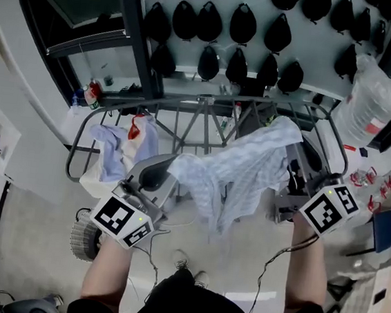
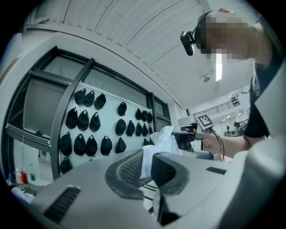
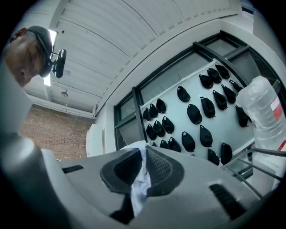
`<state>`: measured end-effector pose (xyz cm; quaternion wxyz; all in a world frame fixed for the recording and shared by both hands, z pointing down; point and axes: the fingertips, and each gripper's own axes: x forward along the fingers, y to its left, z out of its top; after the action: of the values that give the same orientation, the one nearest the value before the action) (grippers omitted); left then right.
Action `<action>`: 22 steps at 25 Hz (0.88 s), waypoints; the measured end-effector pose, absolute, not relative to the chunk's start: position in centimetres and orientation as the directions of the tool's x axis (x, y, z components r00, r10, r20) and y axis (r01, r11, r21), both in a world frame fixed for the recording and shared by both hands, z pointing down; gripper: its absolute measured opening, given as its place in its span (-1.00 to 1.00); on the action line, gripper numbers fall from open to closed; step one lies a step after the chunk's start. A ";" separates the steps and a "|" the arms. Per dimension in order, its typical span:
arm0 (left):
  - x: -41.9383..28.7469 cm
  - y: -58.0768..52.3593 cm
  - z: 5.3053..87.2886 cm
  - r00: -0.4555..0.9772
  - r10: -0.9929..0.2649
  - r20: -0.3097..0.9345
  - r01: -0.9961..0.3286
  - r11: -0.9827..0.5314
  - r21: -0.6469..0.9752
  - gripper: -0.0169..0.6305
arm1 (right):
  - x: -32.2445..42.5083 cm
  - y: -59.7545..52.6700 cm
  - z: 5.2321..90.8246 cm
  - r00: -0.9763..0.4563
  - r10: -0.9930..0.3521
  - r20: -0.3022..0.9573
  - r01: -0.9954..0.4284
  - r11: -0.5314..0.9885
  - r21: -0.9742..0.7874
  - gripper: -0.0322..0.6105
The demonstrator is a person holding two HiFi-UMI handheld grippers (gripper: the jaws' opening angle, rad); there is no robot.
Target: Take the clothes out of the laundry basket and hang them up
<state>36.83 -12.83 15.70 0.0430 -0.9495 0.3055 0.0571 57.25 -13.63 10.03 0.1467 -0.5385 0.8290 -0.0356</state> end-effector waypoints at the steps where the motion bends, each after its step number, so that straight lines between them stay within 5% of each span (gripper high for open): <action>1: 36.9 -13.7 15.6 0.810 -0.569 -0.141 -0.580 -0.814 -0.043 -0.90 | 57.2 -14.4 9.6 -0.372 -0.905 -0.205 -0.887 0.412 -0.210 -0.83; 22: 32.8 -32.3 17.8 0.724 -0.683 -0.097 -0.689 -0.723 -0.043 -0.90 | 52.9 -33.8 10.8 -0.359 -0.916 -0.178 -0.883 0.395 -0.255 -0.83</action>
<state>32.79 -32.30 17.79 0.0382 -0.9275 0.3700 0.0370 52.87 -33.76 10.76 0.1464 -0.5469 0.8223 -0.0576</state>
